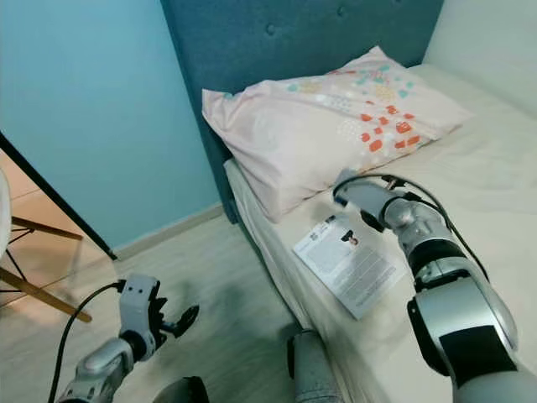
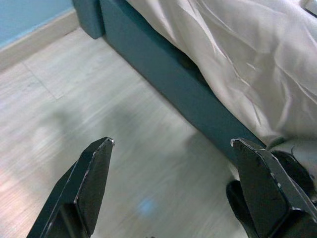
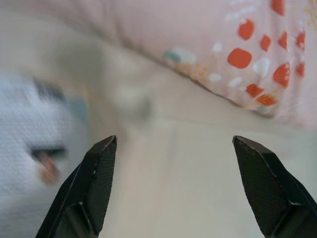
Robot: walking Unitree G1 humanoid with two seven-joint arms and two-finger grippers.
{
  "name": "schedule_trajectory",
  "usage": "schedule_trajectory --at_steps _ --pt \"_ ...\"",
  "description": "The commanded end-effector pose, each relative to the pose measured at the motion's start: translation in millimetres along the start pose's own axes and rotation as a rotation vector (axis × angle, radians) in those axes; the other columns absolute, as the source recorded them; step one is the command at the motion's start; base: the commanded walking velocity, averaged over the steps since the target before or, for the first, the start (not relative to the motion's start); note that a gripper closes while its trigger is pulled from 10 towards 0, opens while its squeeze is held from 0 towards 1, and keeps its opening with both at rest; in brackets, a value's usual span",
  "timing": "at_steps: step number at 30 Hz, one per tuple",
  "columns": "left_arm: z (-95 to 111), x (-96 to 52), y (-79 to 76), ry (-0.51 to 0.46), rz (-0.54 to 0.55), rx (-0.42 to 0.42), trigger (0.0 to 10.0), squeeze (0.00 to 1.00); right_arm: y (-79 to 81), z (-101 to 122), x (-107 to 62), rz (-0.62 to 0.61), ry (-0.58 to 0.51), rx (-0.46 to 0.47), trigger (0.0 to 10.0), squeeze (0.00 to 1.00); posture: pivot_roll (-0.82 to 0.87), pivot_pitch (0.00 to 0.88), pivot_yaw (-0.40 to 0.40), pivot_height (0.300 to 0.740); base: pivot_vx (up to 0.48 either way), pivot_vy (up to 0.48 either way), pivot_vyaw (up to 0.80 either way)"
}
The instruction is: Clean up the room
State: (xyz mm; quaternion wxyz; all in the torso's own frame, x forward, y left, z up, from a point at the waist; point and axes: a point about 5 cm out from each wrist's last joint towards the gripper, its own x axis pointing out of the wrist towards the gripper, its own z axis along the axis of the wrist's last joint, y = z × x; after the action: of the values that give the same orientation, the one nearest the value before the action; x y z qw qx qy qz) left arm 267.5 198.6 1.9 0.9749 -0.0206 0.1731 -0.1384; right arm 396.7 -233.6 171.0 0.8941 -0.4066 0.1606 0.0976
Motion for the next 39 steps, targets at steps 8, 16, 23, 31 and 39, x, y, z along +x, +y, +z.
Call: schedule_trajectory --at_steps 8,16,23,31,39 --pt "-2.0 2.3 21.2 0.063 0.193 -0.098 10.0 0.00 61.2 -15.2 1.9 0.067 -0.216 0.842 10.0 0.00 -0.10 0.050 0.002 0.599 0.000 0.000 0.00" --pt "0.3 -2.7 43.2 0.099 0.392 -0.110 10.0 0.00 115.7 -5.6 0.0 0.199 -0.292 0.997 10.0 0.00 -0.10 0.014 -0.014 0.628 0.000 0.000 0.00" --pt "-1.5 0.3 37.7 0.101 0.393 -0.117 10.0 0.00 152.8 -0.5 -4.0 0.354 -0.279 0.953 10.0 0.00 -0.09 0.000 -0.040 0.653 -0.274 0.000 0.00" --pt "-22.6 -6.1 28.4 0.167 0.396 -0.134 10.0 0.00 169.7 1.2 -6.5 0.404 -0.252 0.934 10.0 0.00 -0.08 0.000 -0.049 0.677 0.000 0.000 0.00" --pt "-77.6 -40.4 20.7 0.398 0.438 -0.196 10.0 0.00 195.0 -63.8 -23.8 0.394 0.026 0.858 10.0 0.00 -0.08 0.000 -0.048 0.711 0.000 0.000 0.00"
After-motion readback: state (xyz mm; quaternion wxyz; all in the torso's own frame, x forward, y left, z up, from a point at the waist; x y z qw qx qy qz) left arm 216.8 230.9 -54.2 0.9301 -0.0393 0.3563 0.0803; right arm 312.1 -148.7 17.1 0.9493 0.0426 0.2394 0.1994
